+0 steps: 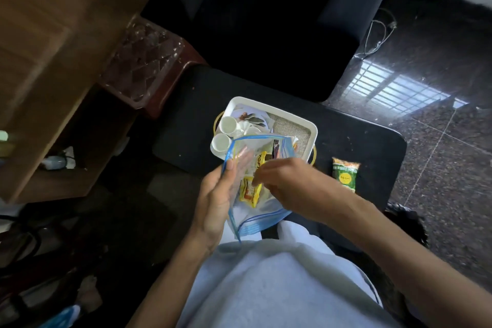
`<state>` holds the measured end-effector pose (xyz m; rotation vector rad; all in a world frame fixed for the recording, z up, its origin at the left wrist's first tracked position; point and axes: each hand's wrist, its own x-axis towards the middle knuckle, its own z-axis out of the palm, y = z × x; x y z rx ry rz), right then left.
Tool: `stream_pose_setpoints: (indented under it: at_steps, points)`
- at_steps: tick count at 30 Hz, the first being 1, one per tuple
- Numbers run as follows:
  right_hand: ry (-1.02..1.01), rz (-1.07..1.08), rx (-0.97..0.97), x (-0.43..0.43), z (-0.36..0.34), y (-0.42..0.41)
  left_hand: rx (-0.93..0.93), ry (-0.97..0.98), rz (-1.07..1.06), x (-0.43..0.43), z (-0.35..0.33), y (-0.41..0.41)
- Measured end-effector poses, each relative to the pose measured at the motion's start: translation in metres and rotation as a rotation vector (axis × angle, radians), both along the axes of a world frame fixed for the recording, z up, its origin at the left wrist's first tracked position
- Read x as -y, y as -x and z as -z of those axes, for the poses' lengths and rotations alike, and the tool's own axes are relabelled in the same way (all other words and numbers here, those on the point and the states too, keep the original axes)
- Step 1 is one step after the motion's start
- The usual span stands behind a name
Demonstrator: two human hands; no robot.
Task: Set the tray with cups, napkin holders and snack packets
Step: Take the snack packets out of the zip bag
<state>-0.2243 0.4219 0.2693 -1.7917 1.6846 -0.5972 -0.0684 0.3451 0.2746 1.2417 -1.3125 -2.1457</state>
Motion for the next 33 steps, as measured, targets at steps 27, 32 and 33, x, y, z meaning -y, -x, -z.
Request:
stream_pose_setpoints:
  at_steps: [27,32,33]
  points:
    - [-0.045,-0.503,-0.756,0.066,0.025,-0.037,0.030,0.008,-0.008,0.012,0.007,-0.016]
    - [-0.017,-0.519,-0.724,0.060,-0.014,-0.027,0.107,0.044,-0.005,0.014,0.006,-0.018]
    - [-0.009,-0.515,-0.715,0.058,-0.024,-0.024,0.118,0.046,-0.007,0.015,0.006,-0.019]
